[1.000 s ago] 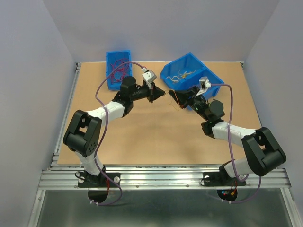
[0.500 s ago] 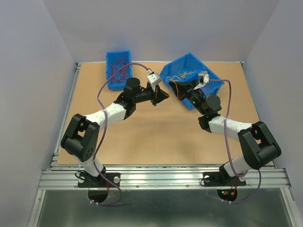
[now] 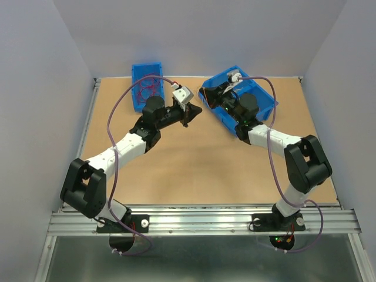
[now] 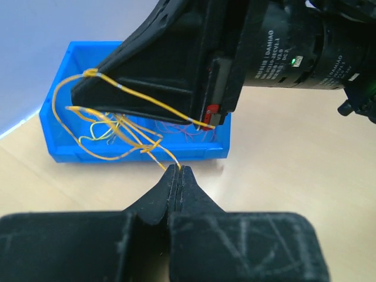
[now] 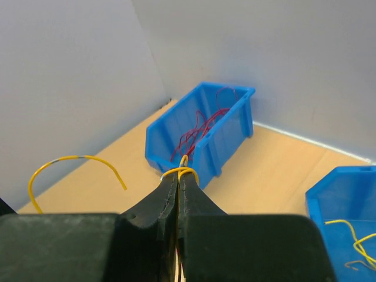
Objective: Untangle the cables
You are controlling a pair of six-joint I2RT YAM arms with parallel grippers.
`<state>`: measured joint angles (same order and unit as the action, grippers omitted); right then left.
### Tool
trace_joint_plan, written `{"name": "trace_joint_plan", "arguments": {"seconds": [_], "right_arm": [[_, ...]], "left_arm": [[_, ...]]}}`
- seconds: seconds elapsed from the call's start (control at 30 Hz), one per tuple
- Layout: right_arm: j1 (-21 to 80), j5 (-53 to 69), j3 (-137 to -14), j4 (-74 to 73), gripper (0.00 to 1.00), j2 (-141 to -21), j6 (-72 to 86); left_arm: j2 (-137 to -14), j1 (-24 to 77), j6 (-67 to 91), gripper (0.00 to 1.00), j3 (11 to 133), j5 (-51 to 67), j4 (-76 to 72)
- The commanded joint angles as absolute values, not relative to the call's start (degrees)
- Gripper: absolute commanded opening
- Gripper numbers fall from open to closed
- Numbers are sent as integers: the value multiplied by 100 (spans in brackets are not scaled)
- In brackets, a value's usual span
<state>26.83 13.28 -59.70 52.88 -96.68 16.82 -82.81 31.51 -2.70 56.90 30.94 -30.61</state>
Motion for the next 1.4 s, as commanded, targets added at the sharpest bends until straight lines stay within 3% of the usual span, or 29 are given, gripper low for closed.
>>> {"name": "trace_joint_plan", "arguments": {"seconds": [0.0,0.43,0.57,0.8,0.87,1.0,1.13,1.23,1.3,1.33,1.37], "right_arm": [[2619,1405,-6548,4203,1,-9905,1345],[2821,3681,-6391,1627,1,-9599,590],[2821,4472,-6022,1635,0,-9142,475],[2830,5676,-5546,2986,1,-8780,1194],[2821,5547,-5563,2997,1,-8789,1309],[2830,3949,-5765,2201,1,-8859,1117],[2821,2727,-6343,1723,1,-9122,1099],[2804,2199,-6801,1390,1,-9403,1081],[2786,1908,-7337,1135,0,-9755,1064],[2751,1846,-7478,1073,1,-9886,1098],[2725,1802,-7654,1037,0,-9992,1116]], "left_arm": [[-7963,3226,-413,0,5590,3226,-2769],[-7813,3208,-888,0,5511,1978,-2953],[-8068,3085,-835,0,5590,1863,-2971],[-8481,2936,-686,0,5748,2416,-2997],[-8534,2918,-677,0,5774,2478,-2997],[-8482,2830,-729,1,5792,2409,-3006],[-8376,2699,-870,25,5774,1926,-3076],[-8437,2567,-896,36,5801,1530,-3303],[-8586,2488,-905,58,5941,1337,-3349],[-8639,2479,-931,83,6011,1284,-3349],[-8666,2461,-993,99,6081,1257,-3314]]}}
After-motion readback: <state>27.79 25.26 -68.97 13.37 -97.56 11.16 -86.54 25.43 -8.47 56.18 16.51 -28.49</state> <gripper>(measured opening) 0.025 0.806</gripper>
